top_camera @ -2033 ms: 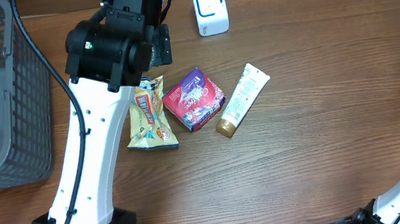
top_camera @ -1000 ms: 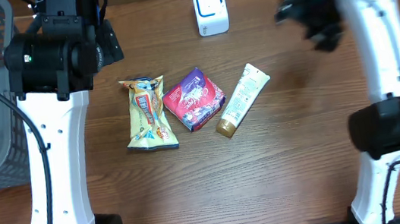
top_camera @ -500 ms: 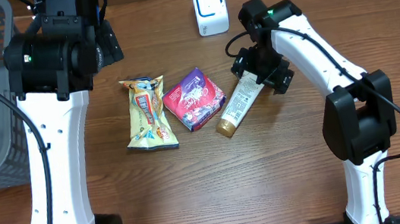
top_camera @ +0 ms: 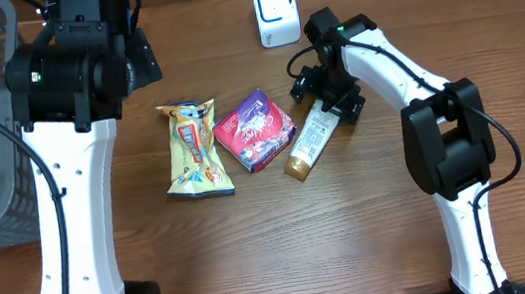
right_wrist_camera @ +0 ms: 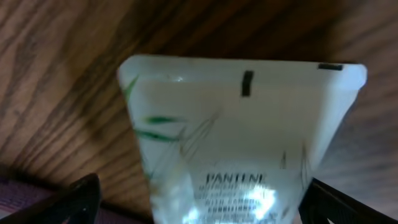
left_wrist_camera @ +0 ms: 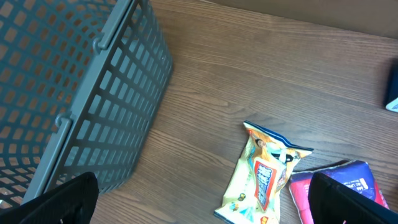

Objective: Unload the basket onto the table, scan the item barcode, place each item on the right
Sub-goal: 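Reach the right gripper to the white tube and grasp it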

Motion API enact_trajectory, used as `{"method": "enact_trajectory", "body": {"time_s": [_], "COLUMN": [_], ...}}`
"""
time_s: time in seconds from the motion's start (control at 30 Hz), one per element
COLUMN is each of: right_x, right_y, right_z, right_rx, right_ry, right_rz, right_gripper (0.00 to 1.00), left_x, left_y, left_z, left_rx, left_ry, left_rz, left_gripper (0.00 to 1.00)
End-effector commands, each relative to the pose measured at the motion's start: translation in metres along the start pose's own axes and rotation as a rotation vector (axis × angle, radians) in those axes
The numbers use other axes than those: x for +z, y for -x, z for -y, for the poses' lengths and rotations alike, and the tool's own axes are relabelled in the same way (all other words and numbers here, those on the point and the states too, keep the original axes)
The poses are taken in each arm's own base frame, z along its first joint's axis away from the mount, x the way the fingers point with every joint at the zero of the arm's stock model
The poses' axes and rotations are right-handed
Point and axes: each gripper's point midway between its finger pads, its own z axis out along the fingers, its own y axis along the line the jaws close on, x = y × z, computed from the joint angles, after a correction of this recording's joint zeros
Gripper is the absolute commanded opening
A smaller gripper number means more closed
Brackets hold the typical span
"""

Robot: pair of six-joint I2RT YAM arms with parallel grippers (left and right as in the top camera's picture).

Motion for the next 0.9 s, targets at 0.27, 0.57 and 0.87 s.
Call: {"method": "enact_trajectory", "body": {"time_s": [0.27, 0.57, 0.87], "right_x": [0.001, 0.001, -0.001], "right_y": [-0.006, -0.007, -0.037], "right_z": [-0.005, -0.002, -0.017], "right_rx": [-0.074, -0.133, -0.285], "right_ry": [-0.034, -0.048, 0.071], "right_rz": [0.043, 0.035, -0.126], "right_gripper": [0.84, 0.55, 0.41], "left_x": [-0.008, -0.008, -0.008], "left_y": [0.003, 0.001, 0.001], "left_z": [-0.009, -0.01, -0.01], "left_rx": [-0.028, -0.025, -0.026], "left_ry": [0.011, 0.014, 0.014], "left_rz": [0.021, 0.016, 0.015], "left_gripper": [1.0, 1.0, 1.0]}}
